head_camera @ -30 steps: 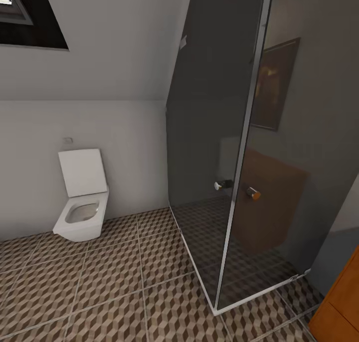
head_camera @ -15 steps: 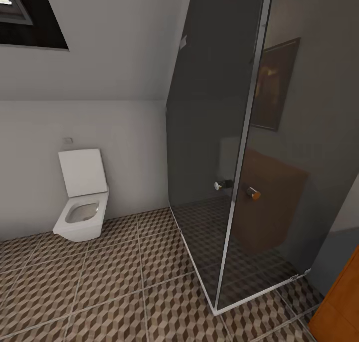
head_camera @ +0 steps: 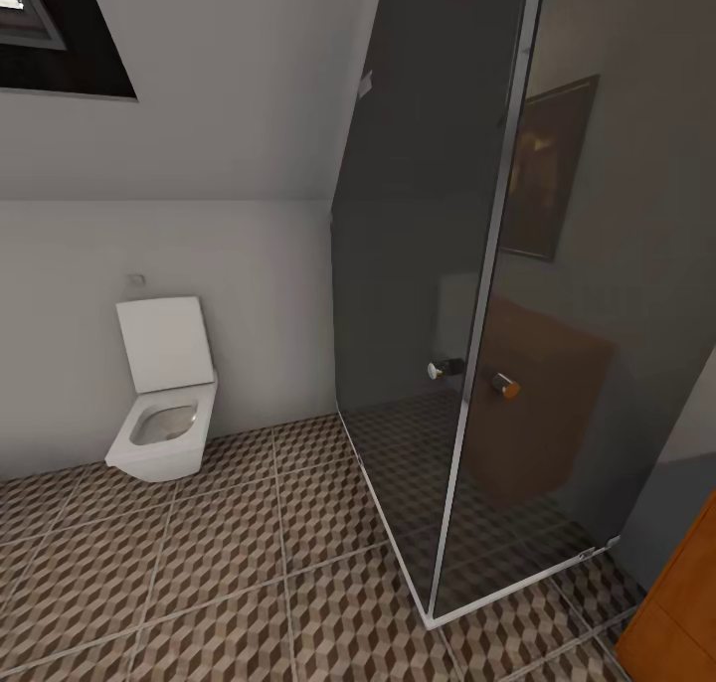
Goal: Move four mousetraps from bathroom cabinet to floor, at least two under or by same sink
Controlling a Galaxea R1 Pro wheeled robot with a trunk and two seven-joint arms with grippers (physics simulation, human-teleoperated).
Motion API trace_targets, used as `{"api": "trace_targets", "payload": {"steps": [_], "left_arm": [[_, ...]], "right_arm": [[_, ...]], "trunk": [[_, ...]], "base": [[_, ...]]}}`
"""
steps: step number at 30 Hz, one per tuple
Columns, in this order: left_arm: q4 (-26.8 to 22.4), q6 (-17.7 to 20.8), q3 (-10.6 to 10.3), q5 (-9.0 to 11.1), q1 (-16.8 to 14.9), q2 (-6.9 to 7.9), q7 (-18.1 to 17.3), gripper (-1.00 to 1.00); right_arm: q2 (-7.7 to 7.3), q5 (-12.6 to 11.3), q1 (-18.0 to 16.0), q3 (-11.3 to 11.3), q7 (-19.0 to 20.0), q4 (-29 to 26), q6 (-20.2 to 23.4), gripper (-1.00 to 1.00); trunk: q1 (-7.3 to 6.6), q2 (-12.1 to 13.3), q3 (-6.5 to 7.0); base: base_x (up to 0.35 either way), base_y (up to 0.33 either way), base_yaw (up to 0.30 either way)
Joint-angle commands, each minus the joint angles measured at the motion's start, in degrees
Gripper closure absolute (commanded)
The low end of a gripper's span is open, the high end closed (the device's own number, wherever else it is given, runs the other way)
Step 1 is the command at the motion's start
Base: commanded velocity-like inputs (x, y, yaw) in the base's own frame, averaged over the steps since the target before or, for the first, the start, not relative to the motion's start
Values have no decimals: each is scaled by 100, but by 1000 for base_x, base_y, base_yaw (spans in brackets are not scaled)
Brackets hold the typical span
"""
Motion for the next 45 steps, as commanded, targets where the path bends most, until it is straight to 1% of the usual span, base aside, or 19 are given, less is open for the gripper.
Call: {"api": "trace_targets", "payload": {"steps": [1, 8, 13, 45], "left_arm": [[-4, -11, 2, 0, 1, -1, 8, -100], [-2, -12, 2, 4, 1, -4, 8, -100], [-2, -12, 2, 5, 1, -4, 8, -100], [-2, -20, -16, 5, 1, -4, -20, -100]], "right_arm": [[0, 27, -3, 4, -18, 3, -14, -100], [0, 27, -3, 4, -24, 5, -14, -100], [-2, 27, -3, 4, -27, 4, -14, -100], [-7, 27, -3, -5, -41, 3, -14, -100]], "trunk": [[0, -3, -5], [0, -3, -5], [0, -3, -5], [0, -3, 69]], "base": [[0, 0, 0], [0, 0, -20], [0, 0, -159], [0, 0, -268]]}}
